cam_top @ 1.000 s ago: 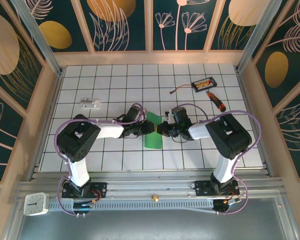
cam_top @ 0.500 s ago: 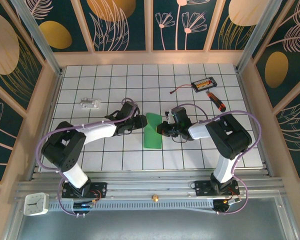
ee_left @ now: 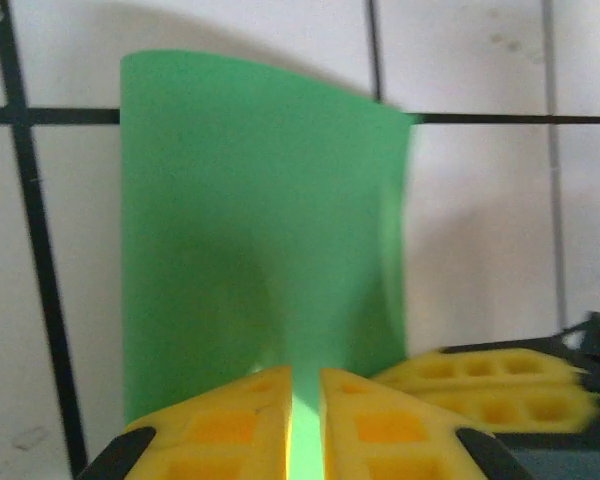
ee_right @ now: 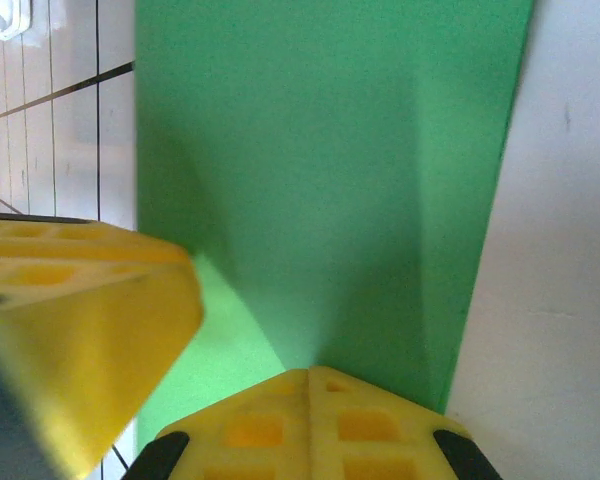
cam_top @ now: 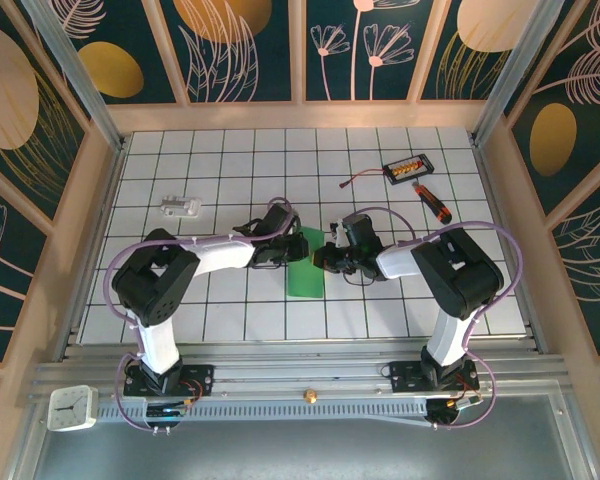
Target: Fold a paper plane with a square sheet of paper (pick it up from the middle)
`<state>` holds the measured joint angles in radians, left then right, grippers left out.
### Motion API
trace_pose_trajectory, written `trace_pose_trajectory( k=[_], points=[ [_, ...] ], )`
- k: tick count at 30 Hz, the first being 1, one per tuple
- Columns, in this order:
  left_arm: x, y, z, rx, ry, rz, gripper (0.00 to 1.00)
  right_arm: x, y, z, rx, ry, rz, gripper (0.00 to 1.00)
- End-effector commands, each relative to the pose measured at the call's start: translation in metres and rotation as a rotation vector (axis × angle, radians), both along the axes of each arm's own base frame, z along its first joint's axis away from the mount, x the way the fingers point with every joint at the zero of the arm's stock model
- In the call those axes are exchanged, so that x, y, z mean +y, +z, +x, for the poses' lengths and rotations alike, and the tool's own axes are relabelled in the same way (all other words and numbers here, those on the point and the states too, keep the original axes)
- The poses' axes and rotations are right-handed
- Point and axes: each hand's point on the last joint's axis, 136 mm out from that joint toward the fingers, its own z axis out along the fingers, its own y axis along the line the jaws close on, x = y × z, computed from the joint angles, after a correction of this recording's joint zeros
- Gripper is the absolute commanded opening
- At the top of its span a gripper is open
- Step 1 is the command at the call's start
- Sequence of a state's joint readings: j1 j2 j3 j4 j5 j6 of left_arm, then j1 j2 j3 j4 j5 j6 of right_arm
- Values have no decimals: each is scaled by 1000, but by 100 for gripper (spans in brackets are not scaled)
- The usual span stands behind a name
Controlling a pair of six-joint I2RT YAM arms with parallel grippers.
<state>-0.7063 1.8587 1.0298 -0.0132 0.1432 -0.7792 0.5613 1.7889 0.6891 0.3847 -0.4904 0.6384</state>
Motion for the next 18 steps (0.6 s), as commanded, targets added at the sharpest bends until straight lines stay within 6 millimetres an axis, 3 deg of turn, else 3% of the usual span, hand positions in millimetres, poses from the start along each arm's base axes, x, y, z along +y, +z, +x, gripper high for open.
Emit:
trace_pose_trajectory(
  k=[1, 5, 7, 13, 18],
  points=[
    [24, -21, 2, 15, 40, 85, 14, -36, -52, -20, 120, -73, -205, 0],
    [40, -33, -4, 32, 64, 102, 13, -38, -54, -22, 125, -75, -212, 0],
    [40, -27, -1, 21, 67, 87, 15, -38, -55, -22, 128, -74, -214, 0],
    [15, 17, 11, -53, 33, -60, 23, -38, -54, -22, 126, -73, -215, 0],
    [1, 16, 19, -46, -4, -82, 24, -37, -52, -20, 122, -73, -211, 0]
  ],
)
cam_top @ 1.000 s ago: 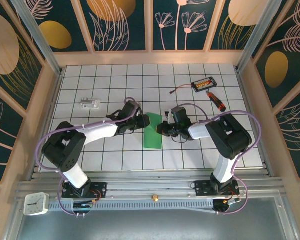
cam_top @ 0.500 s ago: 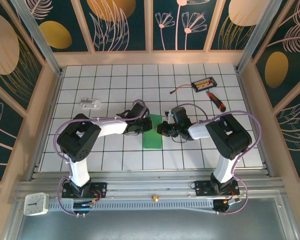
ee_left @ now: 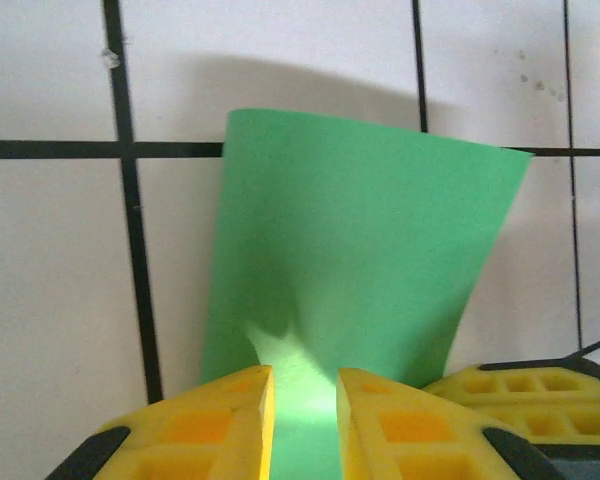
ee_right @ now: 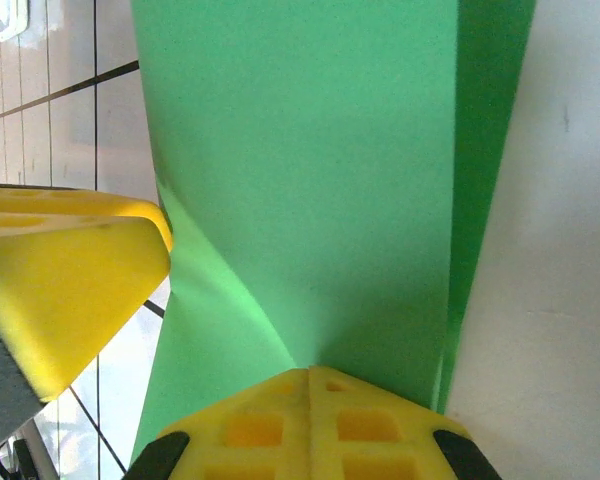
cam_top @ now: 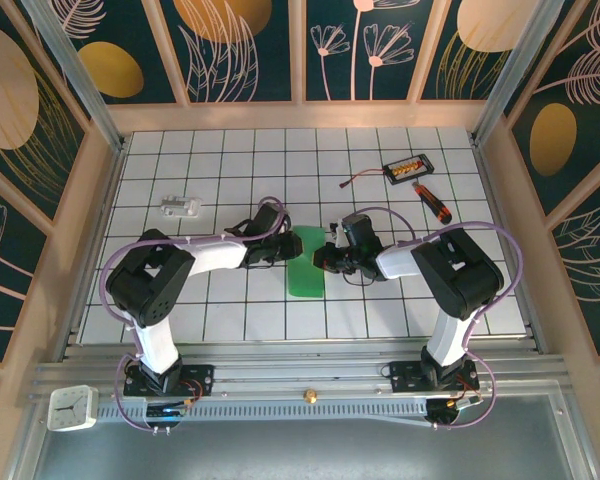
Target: Fold a paper plane with a square sheet of paper (pick it up from the middle)
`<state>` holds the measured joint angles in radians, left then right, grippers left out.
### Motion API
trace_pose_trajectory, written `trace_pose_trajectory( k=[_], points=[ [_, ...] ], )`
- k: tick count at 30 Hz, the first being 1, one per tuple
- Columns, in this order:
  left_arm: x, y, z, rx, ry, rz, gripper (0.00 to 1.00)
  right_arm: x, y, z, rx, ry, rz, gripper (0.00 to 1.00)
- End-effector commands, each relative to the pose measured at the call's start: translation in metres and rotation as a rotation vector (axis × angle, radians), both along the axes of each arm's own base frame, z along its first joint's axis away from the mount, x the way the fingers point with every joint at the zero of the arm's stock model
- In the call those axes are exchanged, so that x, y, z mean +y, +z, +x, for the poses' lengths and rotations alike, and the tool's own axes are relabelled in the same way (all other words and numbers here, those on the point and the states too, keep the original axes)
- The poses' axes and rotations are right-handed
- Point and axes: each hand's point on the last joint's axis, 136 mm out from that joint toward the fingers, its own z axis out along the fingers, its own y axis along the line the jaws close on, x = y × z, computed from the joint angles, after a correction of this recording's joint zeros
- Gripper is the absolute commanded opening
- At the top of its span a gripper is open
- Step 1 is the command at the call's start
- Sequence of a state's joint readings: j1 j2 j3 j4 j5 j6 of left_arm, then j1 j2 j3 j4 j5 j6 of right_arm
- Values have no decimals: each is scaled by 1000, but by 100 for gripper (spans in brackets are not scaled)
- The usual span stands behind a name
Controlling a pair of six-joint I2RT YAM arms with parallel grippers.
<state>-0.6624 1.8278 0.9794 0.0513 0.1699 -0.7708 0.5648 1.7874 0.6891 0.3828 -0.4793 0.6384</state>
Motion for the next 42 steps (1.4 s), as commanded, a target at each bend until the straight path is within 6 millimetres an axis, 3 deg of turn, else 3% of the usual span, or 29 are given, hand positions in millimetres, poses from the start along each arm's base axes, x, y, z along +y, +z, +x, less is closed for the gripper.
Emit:
trace_pose_trajectory(
  k=[1, 11, 15, 20, 22, 27, 35, 42],
  points=[
    [-12, 6, 13, -17, -24, -23, 22, -37, -52, -21, 128, -70, -204, 0],
    [29, -36, 34, 11, 54, 116, 13, -39, -53, -23, 132, -74, -215, 0],
    [28, -16, 43, -29, 51, 83, 16, -41, -54, -25, 138, -76, -217, 0],
    [1, 18, 46, -49, 8, -78, 21, -41, -53, -25, 135, -79, -215, 0],
    [-5, 20, 46, -43, -4, -115, 21, -40, -53, -24, 136, -79, -213, 0],
    [-7, 4, 51, -25, -19, -75, 20, -39, -52, -23, 133, -78, -212, 0],
    [20, -33, 55, 14, 41, 57, 16, -40, -51, -24, 133, -78, -214, 0],
    [47, -34, 60, -10, 92, 122, 16, -42, -52, -26, 137, -81, -217, 0]
  ],
)
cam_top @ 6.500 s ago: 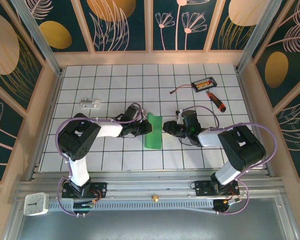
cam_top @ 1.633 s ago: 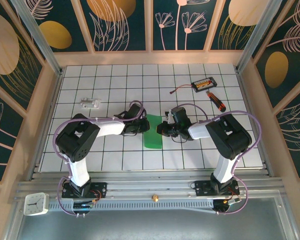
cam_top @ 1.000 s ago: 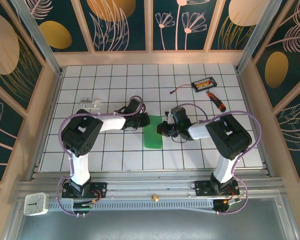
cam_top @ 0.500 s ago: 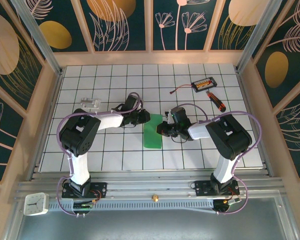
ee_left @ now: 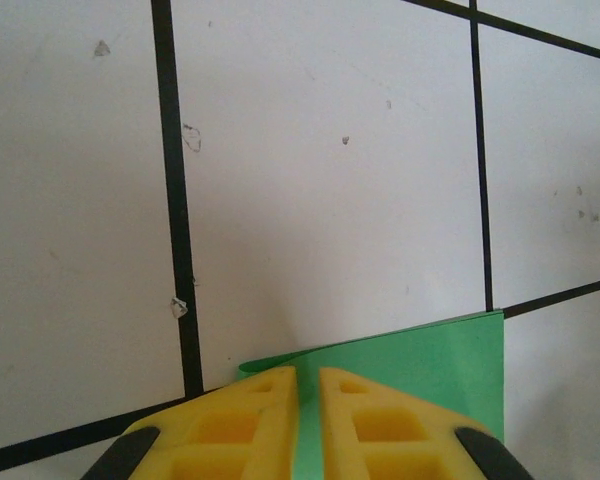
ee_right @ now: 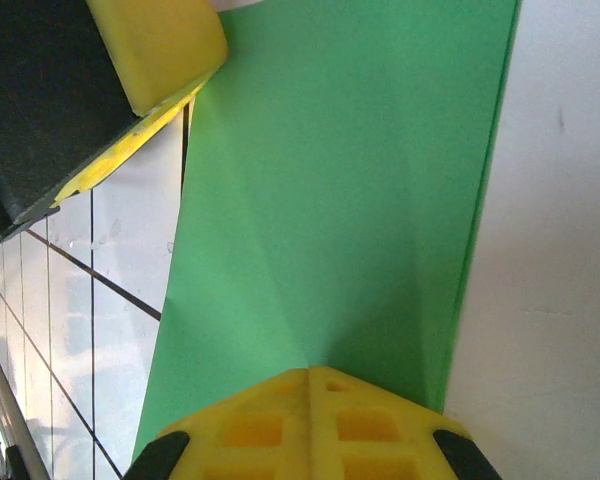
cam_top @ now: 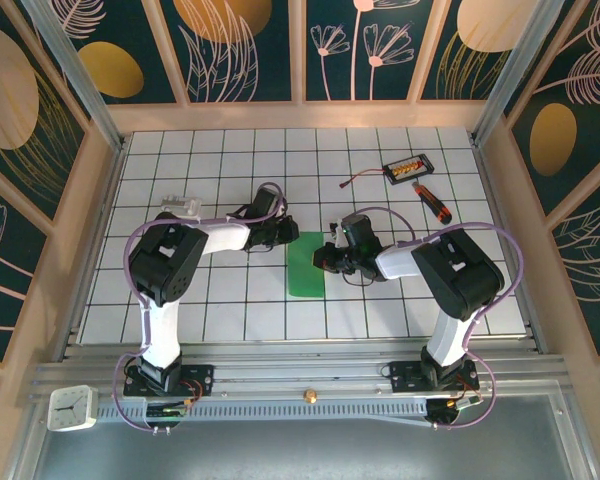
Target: Fold a paper plane with a square sheet of paper (pick it up from the middle)
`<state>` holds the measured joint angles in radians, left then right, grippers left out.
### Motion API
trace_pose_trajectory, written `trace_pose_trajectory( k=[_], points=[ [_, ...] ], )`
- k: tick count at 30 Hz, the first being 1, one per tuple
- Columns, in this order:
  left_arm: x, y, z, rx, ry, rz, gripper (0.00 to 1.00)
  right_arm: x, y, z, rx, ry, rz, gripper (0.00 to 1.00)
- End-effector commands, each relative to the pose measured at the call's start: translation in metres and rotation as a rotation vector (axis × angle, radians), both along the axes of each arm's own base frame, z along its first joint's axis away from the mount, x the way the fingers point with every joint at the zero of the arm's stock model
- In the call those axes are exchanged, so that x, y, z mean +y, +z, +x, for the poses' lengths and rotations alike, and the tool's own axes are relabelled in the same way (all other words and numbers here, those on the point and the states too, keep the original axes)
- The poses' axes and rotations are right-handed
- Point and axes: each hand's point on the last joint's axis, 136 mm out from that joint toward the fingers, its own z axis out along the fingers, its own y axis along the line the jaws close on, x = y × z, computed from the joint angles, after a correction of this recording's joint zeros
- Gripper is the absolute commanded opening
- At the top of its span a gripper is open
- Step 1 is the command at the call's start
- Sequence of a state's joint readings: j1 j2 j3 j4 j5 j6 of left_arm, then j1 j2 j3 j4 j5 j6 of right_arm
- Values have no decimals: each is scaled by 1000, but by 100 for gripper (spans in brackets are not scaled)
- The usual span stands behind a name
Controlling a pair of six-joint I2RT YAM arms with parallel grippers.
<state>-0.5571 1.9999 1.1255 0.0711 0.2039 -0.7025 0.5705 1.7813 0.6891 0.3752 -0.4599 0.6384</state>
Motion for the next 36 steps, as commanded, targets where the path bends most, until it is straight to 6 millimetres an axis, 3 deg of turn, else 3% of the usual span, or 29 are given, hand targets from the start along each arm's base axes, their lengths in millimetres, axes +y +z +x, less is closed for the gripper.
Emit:
trace_pose_trajectory(
  k=[1, 6, 11, 16, 20, 22, 25, 29, 32, 35, 36],
  points=[
    [36, -10, 3, -4, 63, 114, 16, -41, -52, -26, 146, -77, -203, 0],
    [26, 26, 5, -61, 45, 33, 22, -43, -52, -27, 145, -83, -208, 0],
    [11, 55, -27, -47, 12, -99, 30, -43, -52, -26, 143, -86, -208, 0],
    [-10, 52, -81, 45, -62, -179, 25, -43, -52, -24, 139, -87, -210, 0],
    [-17, 37, -103, 117, -97, -201, 17, -42, -51, -23, 135, -85, -207, 0],
    [-17, 32, -108, 133, -111, -203, 14, -42, -51, -23, 135, -84, -207, 0],
    [-11, 5, -115, 188, -111, -146, 12, -42, -50, -23, 132, -83, -209, 0],
    [7, -17, -119, 213, -76, -48, 10, -43, -51, -23, 134, -84, -215, 0],
    [18, -16, -118, 188, -57, 2, 10, -44, -52, -24, 135, -85, -218, 0],
    [15, 2, -114, 143, -59, -27, 12, -45, -52, -24, 133, -86, -218, 0],
    [10, 17, -113, 115, -68, -71, 13, -45, -51, -23, 132, -86, -218, 0]
  ],
)
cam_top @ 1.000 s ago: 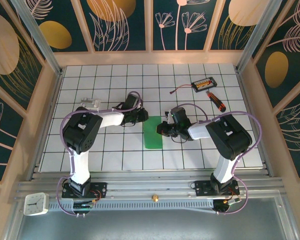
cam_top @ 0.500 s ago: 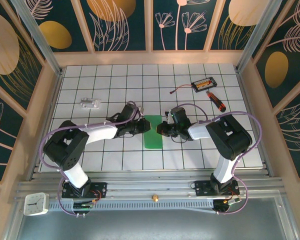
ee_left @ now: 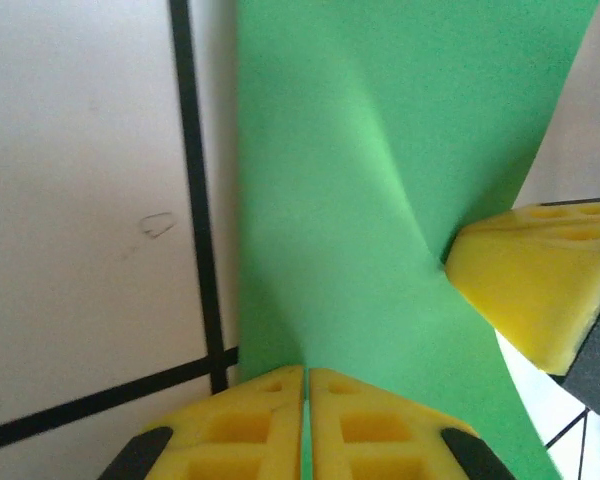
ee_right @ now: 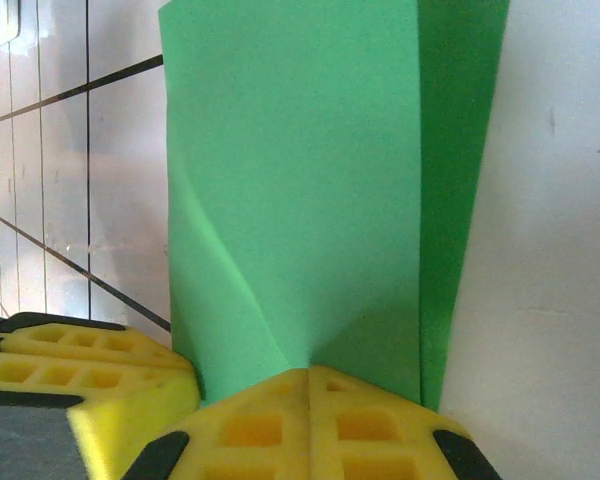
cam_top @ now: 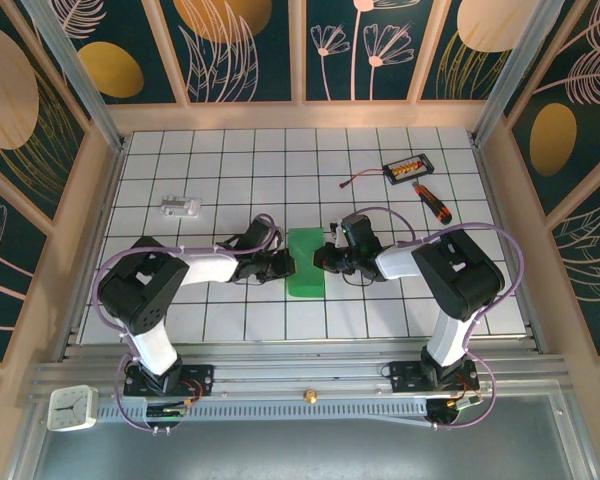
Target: Fold a paper plane with a square sheet of paper (pick it up from the middle)
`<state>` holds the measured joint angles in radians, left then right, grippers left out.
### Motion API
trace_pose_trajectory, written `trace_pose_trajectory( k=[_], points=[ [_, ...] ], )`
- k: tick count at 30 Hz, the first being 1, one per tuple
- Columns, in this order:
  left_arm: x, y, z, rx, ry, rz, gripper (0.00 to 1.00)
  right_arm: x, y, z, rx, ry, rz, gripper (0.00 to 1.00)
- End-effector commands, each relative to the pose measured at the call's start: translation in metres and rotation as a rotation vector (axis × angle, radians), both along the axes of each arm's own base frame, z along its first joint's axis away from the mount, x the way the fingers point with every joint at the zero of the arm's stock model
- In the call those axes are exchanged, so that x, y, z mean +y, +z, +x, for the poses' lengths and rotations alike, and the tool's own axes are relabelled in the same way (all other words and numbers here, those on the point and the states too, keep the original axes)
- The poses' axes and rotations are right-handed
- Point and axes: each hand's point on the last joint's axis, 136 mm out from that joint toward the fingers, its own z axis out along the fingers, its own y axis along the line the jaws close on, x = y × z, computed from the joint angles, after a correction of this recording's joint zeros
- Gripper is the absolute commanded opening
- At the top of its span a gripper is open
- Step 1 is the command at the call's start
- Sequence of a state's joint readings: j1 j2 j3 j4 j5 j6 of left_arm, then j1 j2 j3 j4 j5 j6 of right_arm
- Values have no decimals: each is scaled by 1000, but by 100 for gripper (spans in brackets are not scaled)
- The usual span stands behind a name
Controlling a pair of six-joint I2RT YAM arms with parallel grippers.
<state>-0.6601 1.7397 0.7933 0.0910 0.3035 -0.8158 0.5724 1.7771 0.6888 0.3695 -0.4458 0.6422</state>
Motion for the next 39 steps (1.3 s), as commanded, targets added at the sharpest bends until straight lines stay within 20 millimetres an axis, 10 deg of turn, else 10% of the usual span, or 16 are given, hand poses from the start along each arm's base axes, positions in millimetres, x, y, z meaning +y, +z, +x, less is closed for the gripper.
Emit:
trace_pose_trajectory(
  k=[1, 7, 21, 30, 39],
  points=[
    [1, 26, 0, -52, 3, -45, 15, -43, -51, -24, 133, -77, -208, 0],
    [-23, 47, -20, -38, -52, -181, 18, -43, -50, -23, 132, -80, -208, 0],
    [6, -15, -51, 105, -33, -16, 10, -45, -52, -26, 136, -79, -214, 0],
    [-16, 41, -48, 17, -57, -229, 20, -47, -50, -27, 130, -80, -215, 0],
    [-8, 4, -72, 146, -110, -156, 16, -46, -50, -25, 127, -81, -216, 0]
  ],
)
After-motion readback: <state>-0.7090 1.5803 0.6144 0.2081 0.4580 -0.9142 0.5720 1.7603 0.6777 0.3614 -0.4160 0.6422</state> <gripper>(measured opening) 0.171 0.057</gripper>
